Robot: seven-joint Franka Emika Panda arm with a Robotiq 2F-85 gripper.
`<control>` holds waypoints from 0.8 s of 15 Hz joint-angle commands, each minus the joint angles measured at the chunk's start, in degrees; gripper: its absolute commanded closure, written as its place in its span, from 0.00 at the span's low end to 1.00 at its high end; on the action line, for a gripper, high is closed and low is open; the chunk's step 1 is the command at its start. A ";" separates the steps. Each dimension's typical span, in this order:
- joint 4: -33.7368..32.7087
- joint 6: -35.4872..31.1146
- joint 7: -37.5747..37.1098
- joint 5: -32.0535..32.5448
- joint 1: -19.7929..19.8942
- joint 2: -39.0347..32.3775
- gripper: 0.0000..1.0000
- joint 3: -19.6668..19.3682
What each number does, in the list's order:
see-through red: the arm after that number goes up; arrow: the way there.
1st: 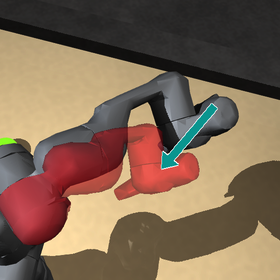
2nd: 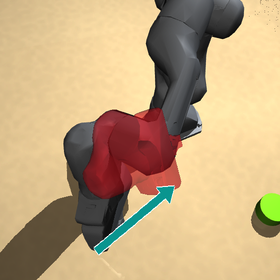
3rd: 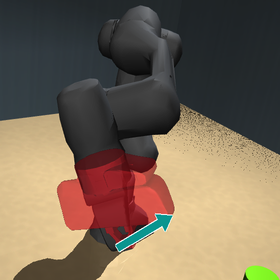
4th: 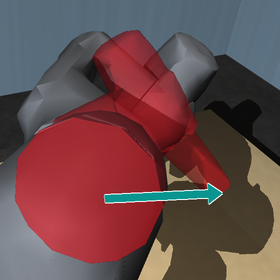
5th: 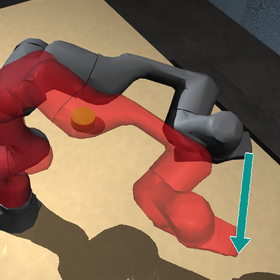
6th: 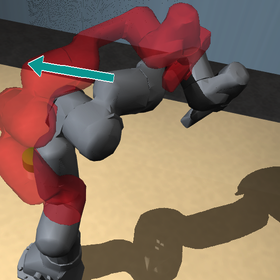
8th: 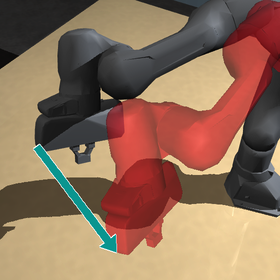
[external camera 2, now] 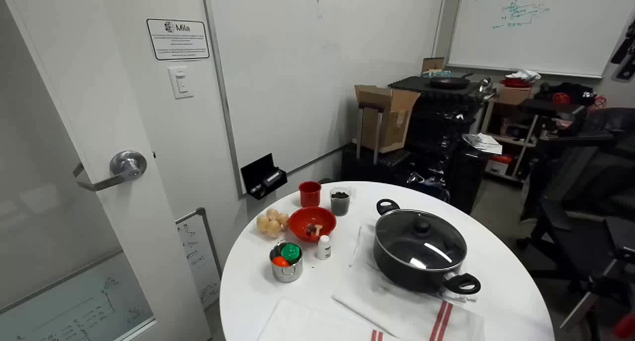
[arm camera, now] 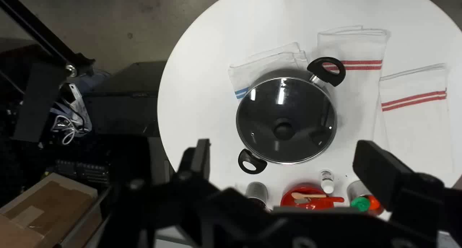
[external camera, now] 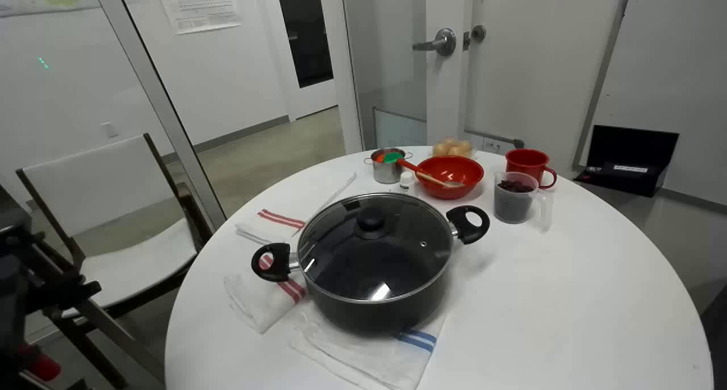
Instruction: Remove the lid from the pot
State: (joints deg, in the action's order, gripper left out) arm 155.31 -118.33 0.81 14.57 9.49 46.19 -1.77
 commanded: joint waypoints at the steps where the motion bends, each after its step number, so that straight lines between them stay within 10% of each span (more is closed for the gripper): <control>1: -0.16 0.28 -0.32 0.34 -0.54 -0.01 0.00 -0.42; 12: -0.61 -0.11 0.36 0.53 -0.70 -0.70 0.00 -0.62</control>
State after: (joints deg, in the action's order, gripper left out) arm 155.31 -118.33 0.81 14.57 9.49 46.19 -1.77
